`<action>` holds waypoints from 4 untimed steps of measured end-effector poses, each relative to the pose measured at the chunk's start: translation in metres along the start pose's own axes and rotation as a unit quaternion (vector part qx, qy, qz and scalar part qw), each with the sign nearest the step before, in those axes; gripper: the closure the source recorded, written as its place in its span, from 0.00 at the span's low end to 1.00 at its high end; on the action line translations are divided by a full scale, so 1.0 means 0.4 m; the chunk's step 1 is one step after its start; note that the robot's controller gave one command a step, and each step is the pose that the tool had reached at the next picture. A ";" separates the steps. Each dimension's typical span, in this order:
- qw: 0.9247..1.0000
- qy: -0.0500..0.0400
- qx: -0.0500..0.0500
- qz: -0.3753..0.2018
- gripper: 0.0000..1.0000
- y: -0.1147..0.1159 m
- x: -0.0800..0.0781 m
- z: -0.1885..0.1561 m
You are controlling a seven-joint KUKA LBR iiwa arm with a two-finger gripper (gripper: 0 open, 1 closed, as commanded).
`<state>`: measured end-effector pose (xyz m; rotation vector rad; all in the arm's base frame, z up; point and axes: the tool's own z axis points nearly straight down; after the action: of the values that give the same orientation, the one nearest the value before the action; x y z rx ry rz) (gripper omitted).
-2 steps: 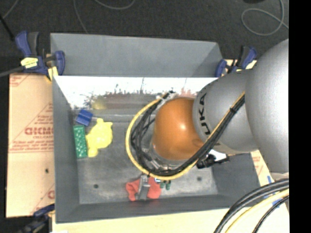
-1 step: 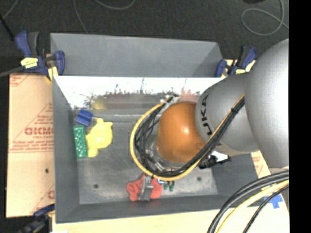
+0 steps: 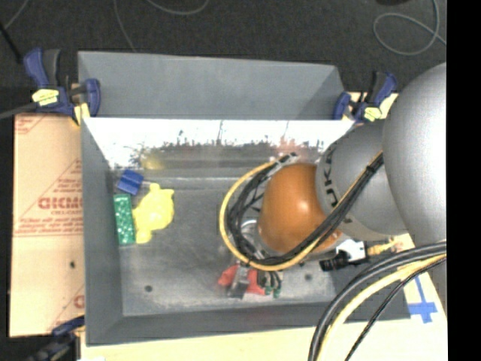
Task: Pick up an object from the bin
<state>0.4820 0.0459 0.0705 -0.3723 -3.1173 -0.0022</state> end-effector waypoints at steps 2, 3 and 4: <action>1.000 0.004 0.001 0.003 1.00 -0.004 0.001 -0.100; 1.000 -0.001 0.000 -0.009 1.00 -0.004 0.007 -0.198; 1.000 0.004 0.001 -0.005 1.00 -0.020 -0.001 -0.292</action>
Offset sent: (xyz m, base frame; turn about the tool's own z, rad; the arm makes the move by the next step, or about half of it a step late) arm 0.0058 -0.0038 0.1296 0.0089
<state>0.4808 0.0380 0.1872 -0.3547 -3.1115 -0.0006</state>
